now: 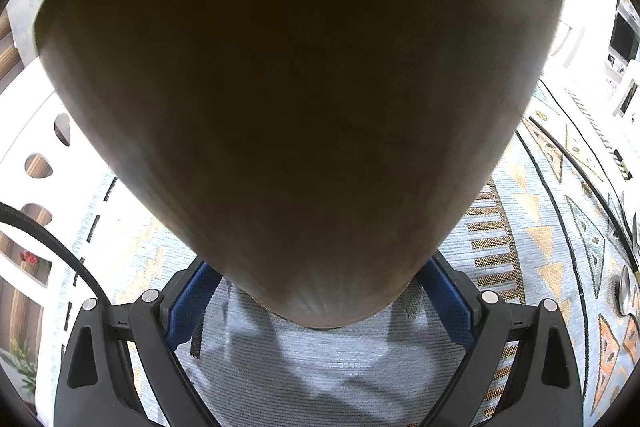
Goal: Organize utensils
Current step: 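Lift the chopstick with the right gripper over the wooden holder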
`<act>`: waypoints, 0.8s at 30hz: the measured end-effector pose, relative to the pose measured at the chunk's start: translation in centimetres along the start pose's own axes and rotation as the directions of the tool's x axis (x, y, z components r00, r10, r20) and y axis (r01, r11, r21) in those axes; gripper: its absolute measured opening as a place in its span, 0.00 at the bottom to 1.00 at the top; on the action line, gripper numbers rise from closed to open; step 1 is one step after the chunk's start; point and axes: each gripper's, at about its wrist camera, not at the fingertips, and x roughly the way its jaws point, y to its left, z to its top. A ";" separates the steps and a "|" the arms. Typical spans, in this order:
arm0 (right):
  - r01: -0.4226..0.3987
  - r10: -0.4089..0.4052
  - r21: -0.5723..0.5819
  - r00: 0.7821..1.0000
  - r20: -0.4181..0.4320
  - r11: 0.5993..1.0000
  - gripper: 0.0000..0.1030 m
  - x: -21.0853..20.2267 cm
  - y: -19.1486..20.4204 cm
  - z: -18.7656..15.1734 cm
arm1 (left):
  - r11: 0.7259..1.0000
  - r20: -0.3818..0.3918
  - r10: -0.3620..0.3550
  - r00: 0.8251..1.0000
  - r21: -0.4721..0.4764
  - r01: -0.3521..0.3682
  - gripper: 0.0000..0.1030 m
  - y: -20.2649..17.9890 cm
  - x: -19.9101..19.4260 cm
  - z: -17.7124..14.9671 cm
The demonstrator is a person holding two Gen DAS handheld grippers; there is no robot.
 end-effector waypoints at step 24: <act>-0.040 0.082 -0.110 0.907 0.413 0.993 0.06 -12.5 6.5 8.6 | 1.000 -0.003 -0.005 1.000 -0.003 0.005 0.94 0.1 0.1 0.1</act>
